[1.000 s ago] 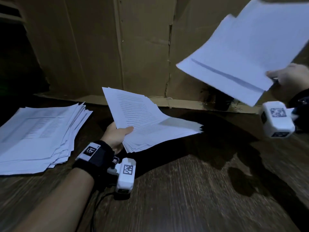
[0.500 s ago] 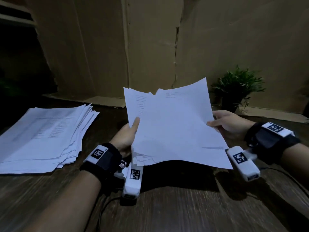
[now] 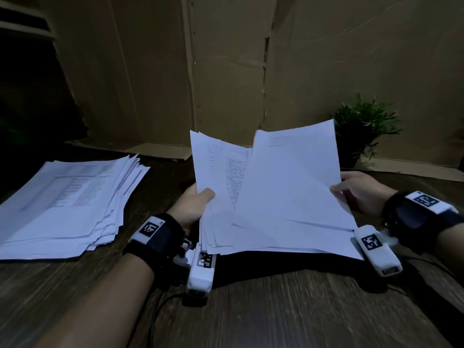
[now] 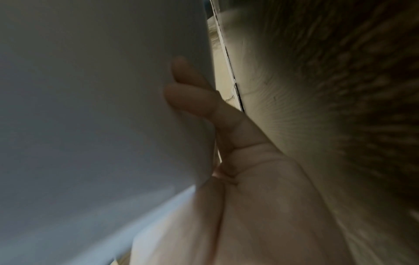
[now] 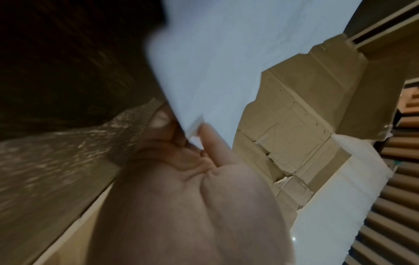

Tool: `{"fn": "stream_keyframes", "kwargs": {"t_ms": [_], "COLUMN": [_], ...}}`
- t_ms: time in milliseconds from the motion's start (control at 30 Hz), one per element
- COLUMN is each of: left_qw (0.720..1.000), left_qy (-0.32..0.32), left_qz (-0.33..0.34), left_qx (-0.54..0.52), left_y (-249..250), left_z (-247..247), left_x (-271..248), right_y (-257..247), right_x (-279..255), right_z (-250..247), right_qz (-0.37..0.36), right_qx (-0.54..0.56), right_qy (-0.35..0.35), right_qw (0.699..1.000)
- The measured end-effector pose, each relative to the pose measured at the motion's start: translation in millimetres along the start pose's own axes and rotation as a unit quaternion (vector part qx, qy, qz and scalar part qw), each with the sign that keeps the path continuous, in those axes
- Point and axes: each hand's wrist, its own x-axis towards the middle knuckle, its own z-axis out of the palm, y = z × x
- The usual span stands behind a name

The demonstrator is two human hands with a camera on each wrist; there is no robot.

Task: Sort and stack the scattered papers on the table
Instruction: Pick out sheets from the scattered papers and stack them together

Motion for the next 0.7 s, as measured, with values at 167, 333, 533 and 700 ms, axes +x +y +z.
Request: {"fn": "stream_keyframes", "kwargs": {"t_ms": [167, 333, 533, 700], "left_qw": [1.000, 0.999, 0.998, 0.998], "left_qy": [0.005, -0.015, -0.035, -0.036], "left_qz": [-0.004, 0.016, 0.024, 0.025], "left_qx": [-0.003, -0.044, -0.046, -0.036], "left_y": [2.7, 0.8, -4.7, -4.1], "left_z": [2.1, 3.2, 1.3, 1.9], "left_x": [-1.4, -2.0, 1.1, 0.5], "right_y": [7.6, 9.8, 6.0, 10.8], "right_x": [-5.7, -1.8, -3.7, -7.4], "right_z": [11.7, 24.2, 26.7, 30.2], "right_qz": [0.013, -0.048, -0.037, -0.024], "right_qx": [-0.151, -0.196, -0.162, -0.180], "right_qy": [-0.076, -0.040, -0.070, -0.057], "right_qw": [0.986, 0.979, 0.984, 0.982]}}
